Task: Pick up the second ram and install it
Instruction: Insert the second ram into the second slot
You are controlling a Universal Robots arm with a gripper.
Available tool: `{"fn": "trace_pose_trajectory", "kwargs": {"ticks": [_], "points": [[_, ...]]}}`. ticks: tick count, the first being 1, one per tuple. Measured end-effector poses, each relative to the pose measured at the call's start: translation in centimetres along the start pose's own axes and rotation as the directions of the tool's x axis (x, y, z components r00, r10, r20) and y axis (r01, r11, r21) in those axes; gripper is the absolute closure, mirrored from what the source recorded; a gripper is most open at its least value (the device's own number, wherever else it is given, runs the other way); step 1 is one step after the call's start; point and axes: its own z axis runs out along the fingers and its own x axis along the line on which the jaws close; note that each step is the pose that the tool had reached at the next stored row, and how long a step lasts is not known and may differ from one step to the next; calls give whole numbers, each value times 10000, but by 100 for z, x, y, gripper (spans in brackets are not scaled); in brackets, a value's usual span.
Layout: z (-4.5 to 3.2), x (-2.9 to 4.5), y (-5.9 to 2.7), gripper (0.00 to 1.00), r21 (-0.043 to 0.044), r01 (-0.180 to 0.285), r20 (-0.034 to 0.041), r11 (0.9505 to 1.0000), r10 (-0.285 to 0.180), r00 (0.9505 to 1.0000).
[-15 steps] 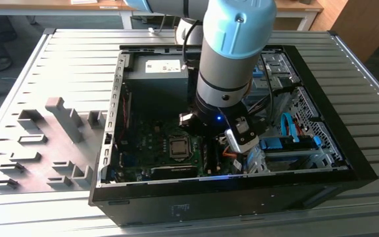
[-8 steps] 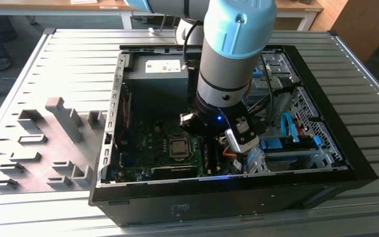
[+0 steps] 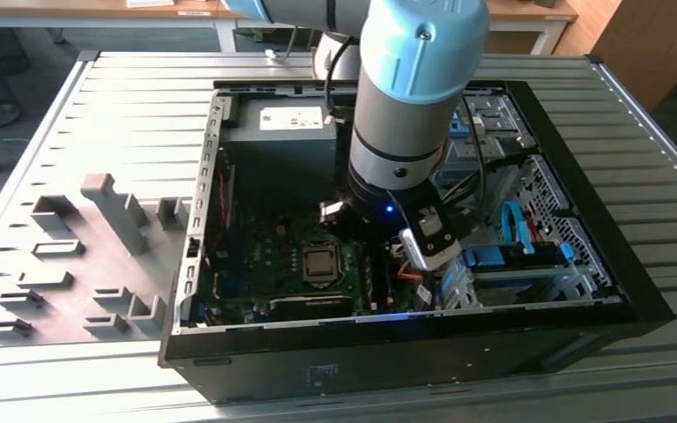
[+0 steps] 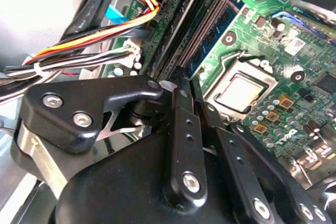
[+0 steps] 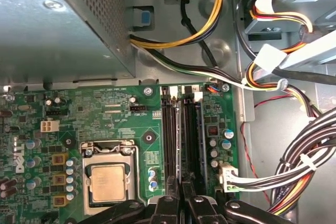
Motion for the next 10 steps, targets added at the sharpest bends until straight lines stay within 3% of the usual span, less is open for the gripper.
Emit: {"fn": "trace_pose_trajectory", "kwargs": {"ticks": [7, 10], "points": [[0, 28, 0, 86, 25, 11, 12, 10000, -11, 10000], [-2, 29, -1, 86, 148, 11, 19, 9999, -11, 10000]]}}
